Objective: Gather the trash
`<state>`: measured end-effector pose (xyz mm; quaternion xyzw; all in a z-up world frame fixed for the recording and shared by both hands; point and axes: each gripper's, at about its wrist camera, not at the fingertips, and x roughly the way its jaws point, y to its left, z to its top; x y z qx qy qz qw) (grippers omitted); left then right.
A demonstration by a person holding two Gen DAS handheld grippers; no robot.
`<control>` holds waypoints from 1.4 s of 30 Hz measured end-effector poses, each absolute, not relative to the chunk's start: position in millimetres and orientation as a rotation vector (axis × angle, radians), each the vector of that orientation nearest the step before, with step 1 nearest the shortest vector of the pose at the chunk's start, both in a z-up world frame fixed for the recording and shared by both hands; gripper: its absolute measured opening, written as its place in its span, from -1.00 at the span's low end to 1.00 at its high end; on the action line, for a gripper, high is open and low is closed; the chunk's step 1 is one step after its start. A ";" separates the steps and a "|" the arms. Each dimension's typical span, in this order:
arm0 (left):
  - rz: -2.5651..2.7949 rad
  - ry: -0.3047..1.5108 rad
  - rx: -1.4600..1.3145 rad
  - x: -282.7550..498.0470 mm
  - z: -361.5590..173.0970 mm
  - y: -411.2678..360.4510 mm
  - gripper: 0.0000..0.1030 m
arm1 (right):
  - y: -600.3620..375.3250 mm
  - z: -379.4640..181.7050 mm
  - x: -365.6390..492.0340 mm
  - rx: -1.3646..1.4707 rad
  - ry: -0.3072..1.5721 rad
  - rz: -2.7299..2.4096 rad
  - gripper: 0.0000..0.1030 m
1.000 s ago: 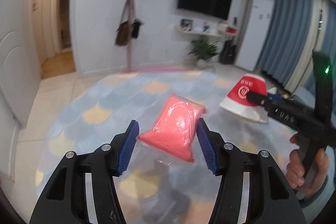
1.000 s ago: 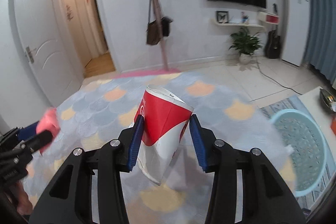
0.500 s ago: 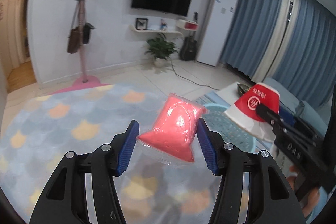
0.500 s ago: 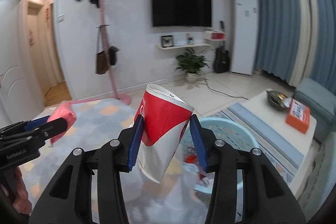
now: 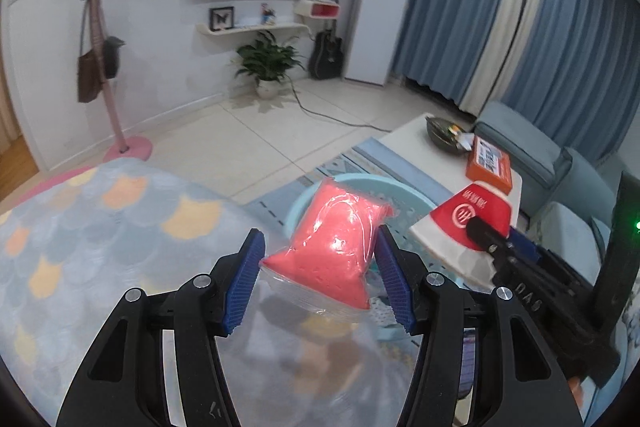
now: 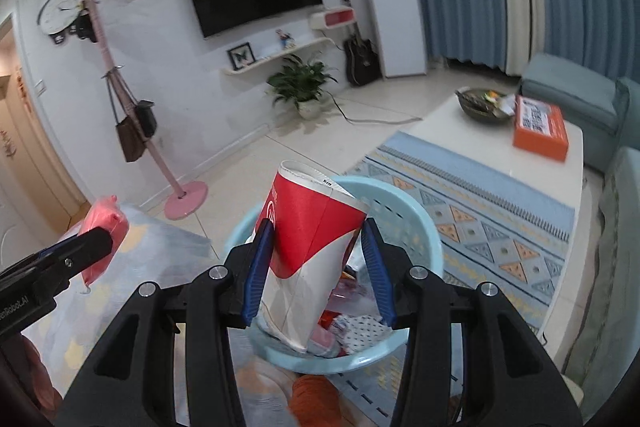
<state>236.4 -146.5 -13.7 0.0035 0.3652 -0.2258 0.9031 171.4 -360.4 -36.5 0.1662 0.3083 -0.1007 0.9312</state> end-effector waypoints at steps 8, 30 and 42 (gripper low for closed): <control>-0.498 0.817 0.021 253.1 -33.9 -182.9 0.07 | -389.8 -70.4 177.9 0.392 0.701 -0.253 -0.17; -0.499 0.832 -0.010 250.8 -38.5 -179.6 0.44 | -395.0 -84.8 181.8 0.430 0.771 -0.220 0.02; -0.419 0.739 -0.142 208.1 -11.1 -96.8 0.53 | -352.6 -20.6 158.5 0.308 0.698 -0.131 0.16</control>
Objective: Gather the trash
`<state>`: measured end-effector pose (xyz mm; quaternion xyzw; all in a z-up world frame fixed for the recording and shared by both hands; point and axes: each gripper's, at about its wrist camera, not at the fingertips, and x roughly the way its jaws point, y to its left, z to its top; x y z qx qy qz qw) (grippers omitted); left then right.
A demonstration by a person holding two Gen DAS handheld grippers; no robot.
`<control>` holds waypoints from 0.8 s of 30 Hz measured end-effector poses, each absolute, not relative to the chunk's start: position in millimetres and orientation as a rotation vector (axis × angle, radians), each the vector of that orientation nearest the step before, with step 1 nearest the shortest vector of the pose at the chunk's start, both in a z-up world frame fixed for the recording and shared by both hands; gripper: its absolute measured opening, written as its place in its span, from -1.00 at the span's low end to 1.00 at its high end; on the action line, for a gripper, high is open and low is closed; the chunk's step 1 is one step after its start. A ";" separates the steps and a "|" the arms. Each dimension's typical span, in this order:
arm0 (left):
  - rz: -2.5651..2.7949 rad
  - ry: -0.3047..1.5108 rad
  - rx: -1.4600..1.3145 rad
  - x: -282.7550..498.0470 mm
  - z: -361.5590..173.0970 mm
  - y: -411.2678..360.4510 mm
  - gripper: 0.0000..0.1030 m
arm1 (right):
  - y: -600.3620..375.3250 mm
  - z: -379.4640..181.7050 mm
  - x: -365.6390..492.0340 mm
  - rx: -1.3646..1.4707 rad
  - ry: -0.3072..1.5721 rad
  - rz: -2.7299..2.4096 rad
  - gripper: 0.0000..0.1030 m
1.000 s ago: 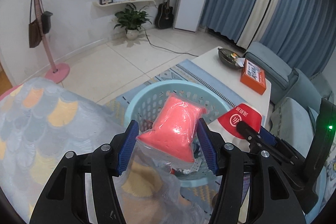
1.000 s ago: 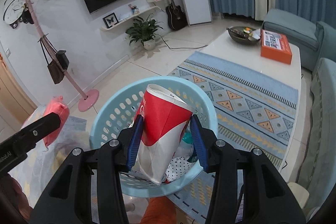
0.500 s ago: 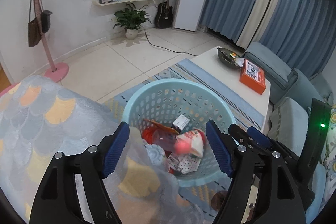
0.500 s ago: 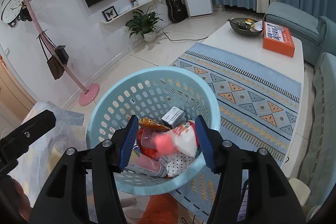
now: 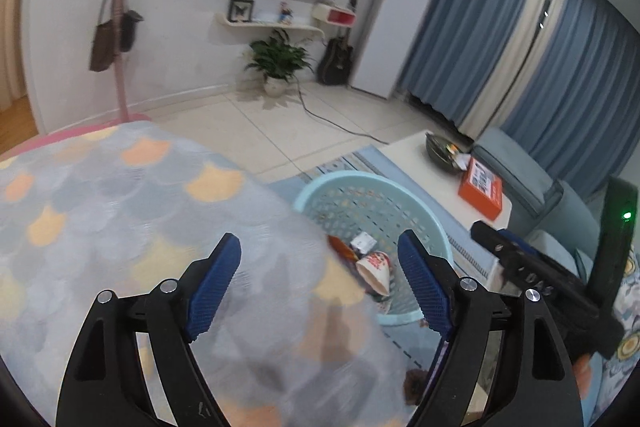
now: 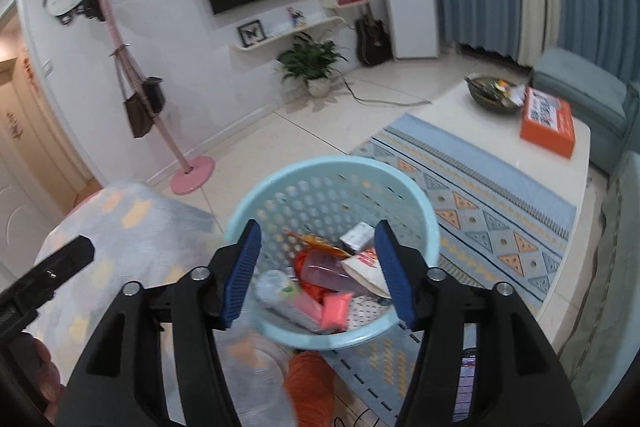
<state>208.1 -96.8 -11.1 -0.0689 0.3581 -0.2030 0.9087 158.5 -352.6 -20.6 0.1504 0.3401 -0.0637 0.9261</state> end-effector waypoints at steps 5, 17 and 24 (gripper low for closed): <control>-0.337 0.671 -0.153 177.4 -2.3 -54.5 0.59 | -302.4 7.4 139.5 0.232 0.644 -0.065 0.34; -0.086 0.498 -0.078 120.9 -20.1 8.3 0.60 | -217.6 4.9 88.9 0.139 0.425 -0.160 0.60; -0.052 0.445 -0.044 108.2 -26.2 16.3 0.60 | -191.9 -10.7 93.9 0.101 0.431 -0.201 0.61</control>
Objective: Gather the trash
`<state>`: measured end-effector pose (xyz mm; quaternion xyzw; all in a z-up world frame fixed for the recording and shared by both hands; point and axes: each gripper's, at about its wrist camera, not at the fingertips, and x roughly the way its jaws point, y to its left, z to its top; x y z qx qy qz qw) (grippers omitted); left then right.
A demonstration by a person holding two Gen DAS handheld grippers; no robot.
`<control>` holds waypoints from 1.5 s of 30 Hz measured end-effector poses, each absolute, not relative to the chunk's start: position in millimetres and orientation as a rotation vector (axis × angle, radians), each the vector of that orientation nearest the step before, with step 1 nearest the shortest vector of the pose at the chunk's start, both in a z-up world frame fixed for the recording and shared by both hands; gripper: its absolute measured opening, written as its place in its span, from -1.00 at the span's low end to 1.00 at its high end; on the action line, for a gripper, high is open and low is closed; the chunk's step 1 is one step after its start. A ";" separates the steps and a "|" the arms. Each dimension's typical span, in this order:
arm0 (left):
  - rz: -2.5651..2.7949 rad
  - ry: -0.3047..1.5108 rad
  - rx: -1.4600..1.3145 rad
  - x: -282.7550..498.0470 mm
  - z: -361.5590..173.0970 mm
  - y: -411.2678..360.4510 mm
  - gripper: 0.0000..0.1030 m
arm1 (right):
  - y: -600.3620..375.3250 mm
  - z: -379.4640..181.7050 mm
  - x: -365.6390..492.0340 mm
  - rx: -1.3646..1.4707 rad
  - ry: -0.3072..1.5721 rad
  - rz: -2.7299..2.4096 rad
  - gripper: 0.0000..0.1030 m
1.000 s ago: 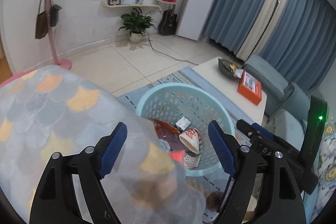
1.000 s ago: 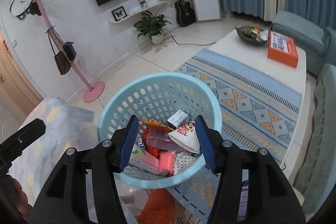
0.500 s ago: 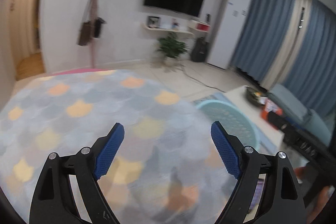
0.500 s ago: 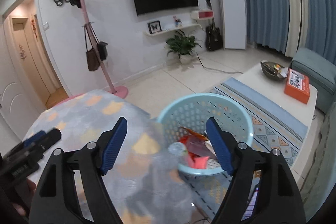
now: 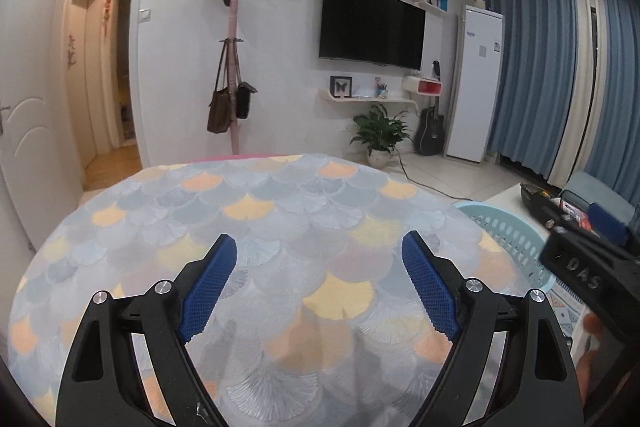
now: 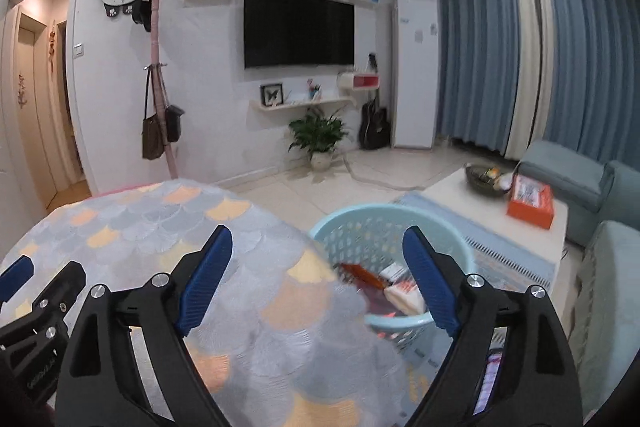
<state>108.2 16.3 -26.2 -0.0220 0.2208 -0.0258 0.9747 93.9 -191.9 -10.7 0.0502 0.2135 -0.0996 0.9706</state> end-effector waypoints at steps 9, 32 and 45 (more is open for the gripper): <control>-0.048 0.470 -0.117 107.9 -32.2 29.1 0.65 | -184.8 -22.3 100.1 0.107 0.455 -0.213 0.63; 0.007 0.455 -0.107 103.2 -31.6 27.9 0.72 | -182.8 -22.5 101.5 0.113 0.458 -0.204 0.73; 0.009 0.455 -0.107 100.0 -29.8 26.0 0.73 | -183.5 -23.2 103.7 0.118 0.467 -0.199 0.74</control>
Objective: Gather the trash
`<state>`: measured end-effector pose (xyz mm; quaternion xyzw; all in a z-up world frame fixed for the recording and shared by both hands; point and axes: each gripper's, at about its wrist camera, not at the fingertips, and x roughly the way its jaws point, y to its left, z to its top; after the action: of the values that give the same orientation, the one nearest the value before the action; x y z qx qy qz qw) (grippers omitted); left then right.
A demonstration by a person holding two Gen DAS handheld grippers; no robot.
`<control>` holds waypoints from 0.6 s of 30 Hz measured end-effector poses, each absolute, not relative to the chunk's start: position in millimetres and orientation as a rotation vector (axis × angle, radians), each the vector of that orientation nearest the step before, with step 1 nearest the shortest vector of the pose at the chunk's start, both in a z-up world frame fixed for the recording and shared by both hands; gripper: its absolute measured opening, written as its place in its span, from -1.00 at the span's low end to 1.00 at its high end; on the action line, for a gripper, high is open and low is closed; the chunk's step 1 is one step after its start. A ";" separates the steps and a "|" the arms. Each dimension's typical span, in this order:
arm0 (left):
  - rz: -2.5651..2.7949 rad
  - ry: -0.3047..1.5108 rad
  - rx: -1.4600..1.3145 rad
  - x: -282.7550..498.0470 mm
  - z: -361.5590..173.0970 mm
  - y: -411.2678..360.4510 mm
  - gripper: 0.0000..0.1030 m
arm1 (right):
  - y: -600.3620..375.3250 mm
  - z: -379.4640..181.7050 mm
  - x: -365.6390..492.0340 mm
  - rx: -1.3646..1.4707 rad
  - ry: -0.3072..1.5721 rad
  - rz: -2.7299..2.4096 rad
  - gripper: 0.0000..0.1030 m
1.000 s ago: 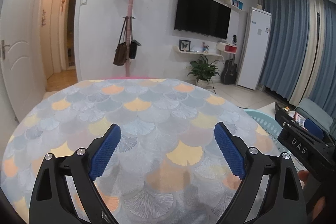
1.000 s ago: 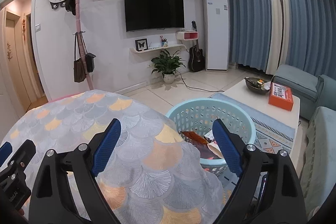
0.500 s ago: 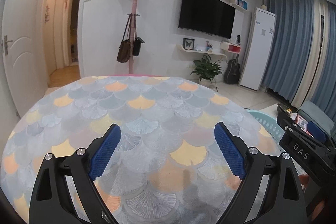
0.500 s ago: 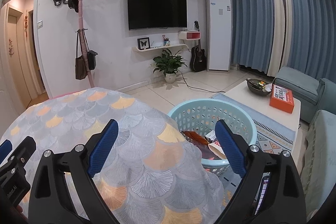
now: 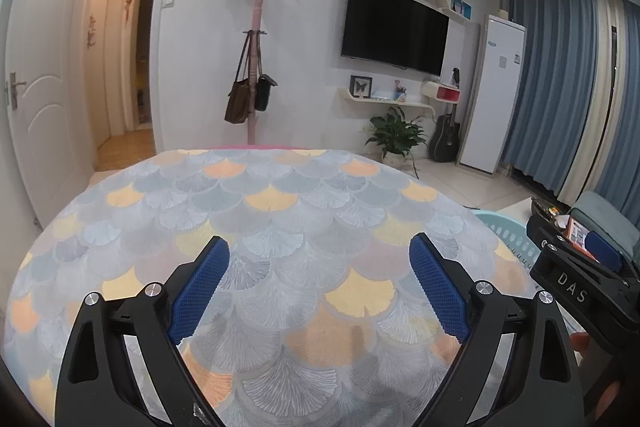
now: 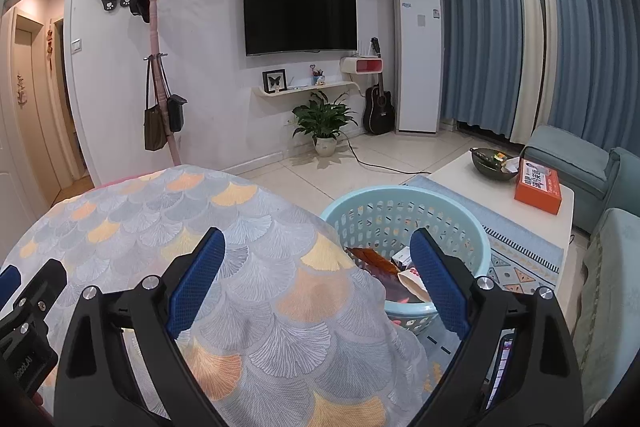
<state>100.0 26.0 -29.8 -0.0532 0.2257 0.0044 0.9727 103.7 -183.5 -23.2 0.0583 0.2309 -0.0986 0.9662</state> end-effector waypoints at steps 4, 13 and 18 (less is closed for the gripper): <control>0.009 0.456 -0.109 100.1 -29.9 26.2 0.73 | -183.1 -23.2 103.9 0.117 0.468 -0.200 0.74; 0.014 0.464 -0.119 100.1 -30.7 27.9 0.74 | -183.7 -23.5 104.8 0.118 0.469 -0.199 0.75; 0.017 0.466 -0.124 99.2 -31.2 28.2 0.75 | -183.5 -23.2 104.8 0.118 0.469 -0.200 0.75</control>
<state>99.2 28.2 -31.2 -0.0612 0.2306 0.0082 0.9711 104.8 -183.5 -23.2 0.0582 0.2320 -0.0986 0.9660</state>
